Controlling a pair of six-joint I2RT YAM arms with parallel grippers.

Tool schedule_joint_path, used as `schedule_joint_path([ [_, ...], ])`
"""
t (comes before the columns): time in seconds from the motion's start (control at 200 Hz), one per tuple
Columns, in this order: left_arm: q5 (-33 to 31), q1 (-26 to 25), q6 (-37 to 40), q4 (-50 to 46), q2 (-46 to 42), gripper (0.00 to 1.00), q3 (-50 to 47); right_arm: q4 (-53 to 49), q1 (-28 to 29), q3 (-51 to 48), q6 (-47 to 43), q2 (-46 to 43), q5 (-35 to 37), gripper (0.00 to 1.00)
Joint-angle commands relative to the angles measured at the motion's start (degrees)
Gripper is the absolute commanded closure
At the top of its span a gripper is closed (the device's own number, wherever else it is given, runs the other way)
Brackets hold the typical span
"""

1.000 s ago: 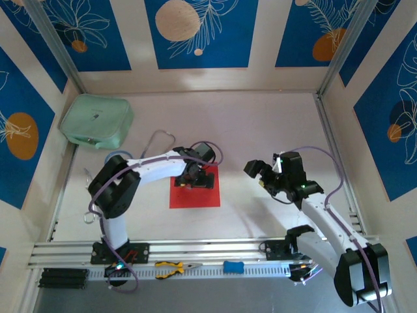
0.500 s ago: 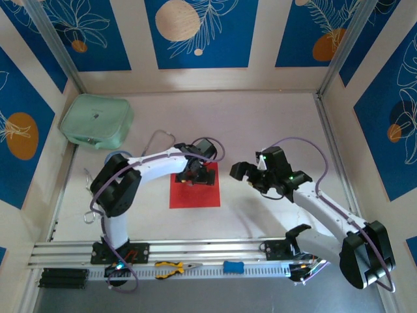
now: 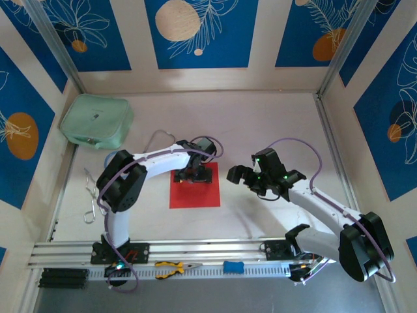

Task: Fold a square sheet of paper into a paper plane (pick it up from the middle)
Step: First fold the square sheet of paper in half at the center of the table.

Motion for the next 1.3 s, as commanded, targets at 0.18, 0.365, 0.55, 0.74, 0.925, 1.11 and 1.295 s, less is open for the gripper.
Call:
schedule_joint_path([
  [0.18, 1.76, 0.50, -3.27, -1.76, 1.82, 0.04, 1.33, -1.60, 0.51, 0.85, 1.53, 0.43, 0.97, 0.00],
  [0.365, 1.57, 0.37, -3.23, -2.44, 2.55, 0.06, 2.28, -1.70, 0.49, 0.90, 1.90, 1.21, 0.79, 0.00],
  [0.55, 1.17, 0.39, -3.70, -2.37, 3.53, 0.05, 1.87, -1.72, 0.47, 1.14, 2.19, 2.45, 0.61, 0.00],
  [0.74, 2.89, 0.39, -4.36, -0.18, 4.96, 0.07, -0.50, -1.86, 0.47, 1.04, 2.38, 2.83, 0.40, 0.00],
  [0.925, 4.42, 0.39, -4.74, 1.58, 6.10, 0.10, -2.33, -2.18, 0.47, 0.67, 2.55, 2.26, 1.03, 0.00],
  [1.11, 3.68, 0.37, -4.47, 1.23, 6.10, 0.09, -2.17, -2.39, 0.48, 0.68, 2.55, 2.10, 1.05, 0.00],
  [1.295, 3.61, 0.14, -3.80, 1.22, 5.09, 0.12, -2.00, -2.38, 0.47, 0.90, 2.70, 2.02, 1.55, 0.02],
])
